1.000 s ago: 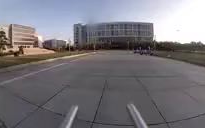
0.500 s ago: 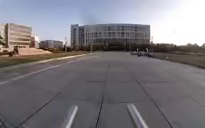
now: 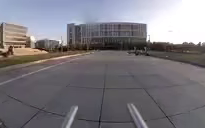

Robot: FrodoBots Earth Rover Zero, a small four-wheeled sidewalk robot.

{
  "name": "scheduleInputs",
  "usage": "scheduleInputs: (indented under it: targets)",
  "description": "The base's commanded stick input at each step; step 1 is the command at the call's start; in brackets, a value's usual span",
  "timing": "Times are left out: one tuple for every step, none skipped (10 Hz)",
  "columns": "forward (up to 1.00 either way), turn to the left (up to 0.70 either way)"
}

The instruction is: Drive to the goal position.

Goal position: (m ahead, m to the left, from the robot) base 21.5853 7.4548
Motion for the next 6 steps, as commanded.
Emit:
scheduleInputs:
  targets:
    - [0.7, 0.0]
    - [0.7, 0.0]
    - [0.7, 0.0]
    - [0.7, 0.0]
    - [0.7, 0.0]
    - [0.7, 0.0]
